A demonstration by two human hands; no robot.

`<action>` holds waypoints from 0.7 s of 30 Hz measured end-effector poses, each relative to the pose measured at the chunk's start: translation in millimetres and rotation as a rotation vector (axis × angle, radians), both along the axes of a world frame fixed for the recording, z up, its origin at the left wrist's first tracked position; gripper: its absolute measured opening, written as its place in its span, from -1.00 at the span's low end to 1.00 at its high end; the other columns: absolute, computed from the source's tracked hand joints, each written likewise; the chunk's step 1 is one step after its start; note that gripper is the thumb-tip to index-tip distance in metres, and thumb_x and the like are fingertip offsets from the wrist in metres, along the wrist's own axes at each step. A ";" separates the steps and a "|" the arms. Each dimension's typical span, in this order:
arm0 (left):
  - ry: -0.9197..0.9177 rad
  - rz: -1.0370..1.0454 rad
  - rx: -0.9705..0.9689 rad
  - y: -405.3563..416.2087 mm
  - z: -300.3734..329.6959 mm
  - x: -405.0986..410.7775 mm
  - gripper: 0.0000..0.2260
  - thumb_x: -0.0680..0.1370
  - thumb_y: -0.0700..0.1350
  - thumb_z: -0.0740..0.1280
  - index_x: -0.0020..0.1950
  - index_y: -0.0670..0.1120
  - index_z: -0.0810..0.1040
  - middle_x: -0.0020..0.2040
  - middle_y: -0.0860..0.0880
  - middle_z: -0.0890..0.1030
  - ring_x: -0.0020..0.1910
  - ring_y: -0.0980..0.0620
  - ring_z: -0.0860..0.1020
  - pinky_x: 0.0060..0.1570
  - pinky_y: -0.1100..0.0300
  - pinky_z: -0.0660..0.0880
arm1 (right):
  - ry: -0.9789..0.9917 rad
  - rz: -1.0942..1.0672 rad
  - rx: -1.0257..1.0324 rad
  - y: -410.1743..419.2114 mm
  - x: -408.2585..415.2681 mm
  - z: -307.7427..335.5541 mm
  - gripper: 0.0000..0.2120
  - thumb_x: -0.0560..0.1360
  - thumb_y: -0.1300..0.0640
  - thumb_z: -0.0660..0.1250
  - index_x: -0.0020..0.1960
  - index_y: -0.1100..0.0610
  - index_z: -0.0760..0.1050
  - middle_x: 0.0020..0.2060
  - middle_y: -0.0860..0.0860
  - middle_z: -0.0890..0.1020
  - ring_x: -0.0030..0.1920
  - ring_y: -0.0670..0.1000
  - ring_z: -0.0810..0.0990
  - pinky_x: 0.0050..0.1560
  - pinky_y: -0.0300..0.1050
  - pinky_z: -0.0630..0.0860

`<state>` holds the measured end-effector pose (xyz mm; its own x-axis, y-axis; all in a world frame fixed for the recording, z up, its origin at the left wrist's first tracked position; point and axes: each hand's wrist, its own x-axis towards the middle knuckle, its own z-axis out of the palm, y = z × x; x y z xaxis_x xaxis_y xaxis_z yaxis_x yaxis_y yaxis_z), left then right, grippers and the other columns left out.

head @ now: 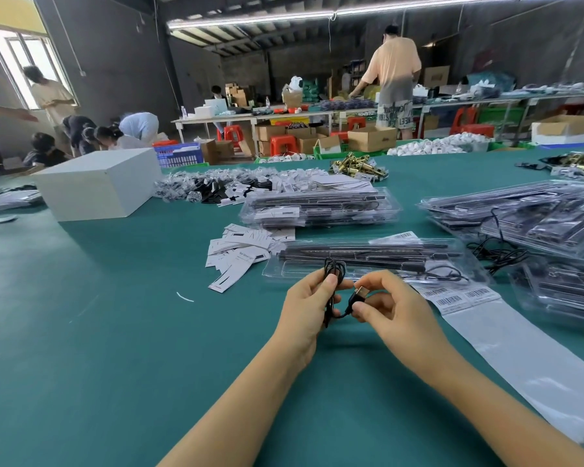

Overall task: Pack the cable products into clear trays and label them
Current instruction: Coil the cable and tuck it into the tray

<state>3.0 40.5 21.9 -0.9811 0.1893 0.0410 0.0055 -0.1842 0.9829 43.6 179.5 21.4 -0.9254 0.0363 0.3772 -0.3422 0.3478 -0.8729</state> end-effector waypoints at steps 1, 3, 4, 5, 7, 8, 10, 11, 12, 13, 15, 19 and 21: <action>0.010 -0.015 -0.024 1.0 -0.2 0.5 -0.84 0.63 -0.15 0.22 0.07 -0.07 0.59 -0.15 0.10 0.68 -0.26 0.17 0.47 -0.32 0.36 0.43 | 0.000 0.010 -0.001 0.4 -0.2 0.1 -0.72 0.46 0.33 0.40 -0.03 -0.04 0.49 -0.12 -0.09 0.60 -0.18 -0.06 0.65 -0.07 -0.18 0.56; 0.019 -0.030 -0.063 3.1 -0.6 1.1 -0.84 0.64 -0.15 0.21 0.06 -0.08 0.59 -0.16 0.09 0.65 -0.22 0.12 0.45 -0.30 0.33 0.41 | -0.007 0.032 -0.018 1.5 -1.4 -0.2 -0.74 0.45 0.34 0.40 -0.02 0.01 0.52 -0.12 -0.08 0.60 -0.20 -0.05 0.65 -0.08 -0.18 0.57; 0.012 -0.021 -0.080 3.9 -1.0 0.9 -0.85 0.64 -0.15 0.21 0.07 -0.10 0.57 -0.16 0.05 0.63 -0.23 0.10 0.45 -0.28 0.31 0.40 | -0.016 0.041 -0.038 2.2 -2.5 -0.6 -0.75 0.45 0.34 0.41 -0.03 0.02 0.52 -0.12 -0.06 0.60 -0.20 -0.03 0.65 -0.09 -0.18 0.57; -0.005 -0.006 -0.089 4.4 -1.5 0.4 -0.88 0.63 -0.13 0.22 0.07 -0.11 0.54 -0.18 0.01 0.62 -0.27 0.10 0.46 -0.27 0.29 0.40 | -0.028 0.049 -0.069 3.1 -3.5 -1.2 -0.75 0.44 0.35 0.41 -0.04 0.02 0.53 -0.13 -0.04 0.61 -0.21 -0.01 0.66 -0.12 -0.19 0.57; -0.040 0.003 -0.073 4.2 -1.9 -0.5 -0.91 0.62 -0.13 0.25 0.02 -0.13 0.51 -0.25 0.00 0.59 -0.40 0.14 0.45 -0.27 0.28 0.42 | -0.047 0.064 -0.144 4.9 -5.4 -2.9 -0.76 0.43 0.36 0.42 -0.08 0.03 0.54 -0.17 -0.02 0.63 -0.23 0.03 0.67 -0.17 -0.22 0.58; -0.054 -0.007 -0.050 3.9 -1.5 -1.0 -0.91 0.61 -0.15 0.26 0.01 -0.14 0.52 -0.27 -0.01 0.58 -0.43 0.16 0.44 -0.30 0.30 0.42 | -0.053 0.070 -0.180 5.9 -6.1 -3.8 -0.77 0.43 0.37 0.42 -0.09 0.05 0.54 -0.20 -0.03 0.63 -0.24 0.05 0.68 -0.18 -0.22 0.58; -0.081 -0.026 0.016 3.3 -0.7 -1.4 -0.88 0.61 -0.19 0.26 -0.01 -0.21 0.56 -0.24 -0.06 0.57 -0.41 0.17 0.46 -0.34 0.34 0.41 | -0.067 0.081 -0.249 7.8 -7.5 -5.3 -0.80 0.43 0.37 0.42 -0.09 0.10 0.53 -0.22 -0.05 0.63 -0.24 0.09 0.69 -0.19 -0.20 0.59; -0.089 -0.030 0.032 3.1 -0.5 -1.5 -0.86 0.60 -0.21 0.26 0.00 -0.25 0.58 -0.21 -0.10 0.56 -0.39 0.15 0.47 -0.35 0.35 0.40 | -0.076 0.088 -0.275 8.5 -8.2 -5.9 -0.81 0.43 0.37 0.42 -0.10 0.11 0.53 -0.23 -0.05 0.63 -0.23 0.10 0.69 -0.19 -0.19 0.60; -0.092 -0.034 0.028 2.8 -0.4 -1.4 -0.83 0.60 -0.22 0.25 0.01 -0.29 0.60 -0.19 -0.13 0.56 -0.36 0.14 0.47 -0.35 0.34 0.38 | -0.086 0.093 -0.286 9.0 -8.9 -6.5 -0.82 0.43 0.36 0.42 -0.10 0.12 0.52 -0.23 -0.05 0.63 -0.22 0.10 0.69 -0.18 -0.17 0.60; -0.091 -0.044 0.016 2.9 -0.5 -1.2 -0.81 0.60 -0.23 0.25 0.02 -0.32 0.61 -0.16 -0.15 0.57 -0.33 0.12 0.47 -0.35 0.34 0.37 | -0.097 0.096 -0.285 9.6 -9.4 -7.0 -0.82 0.43 0.36 0.42 -0.10 0.12 0.52 -0.23 -0.05 0.63 -0.22 0.10 0.70 -0.16 -0.15 0.61; -0.088 -0.070 0.003 2.6 -0.5 -0.8 -0.81 0.59 -0.24 0.25 0.02 -0.31 0.63 -0.11 -0.16 0.62 -0.28 0.10 0.49 -0.35 0.34 0.36 | -0.124 0.090 -0.270 9.8 -9.4 -8.2 -0.82 0.44 0.34 0.42 -0.09 0.11 0.49 -0.22 -0.05 0.65 -0.21 0.10 0.70 -0.09 -0.04 0.63; -0.126 -0.067 0.024 0.3 1.5 -1.8 -0.87 0.54 -0.26 0.33 -0.04 -0.25 0.67 -0.20 -0.09 0.65 -0.32 0.12 0.52 -0.37 0.35 0.40 | -0.123 0.075 -0.227 9.0 -7.6 -8.6 -0.74 0.47 0.32 0.39 -0.19 0.04 0.37 -0.12 -0.08 0.66 -0.21 0.09 0.70 -0.01 0.04 0.59; -0.147 -0.041 0.035 -0.2 0.6 -3.0 -0.91 0.51 -0.27 0.37 -0.10 -0.22 0.68 -0.24 -0.09 0.64 -0.33 0.09 0.52 -0.35 0.32 0.42 | -0.110 0.068 -0.198 8.8 -7.8 -7.8 -0.74 0.48 0.34 0.37 -0.18 0.06 0.35 -0.15 -0.01 0.65 -0.21 0.07 0.70 -0.03 0.02 0.60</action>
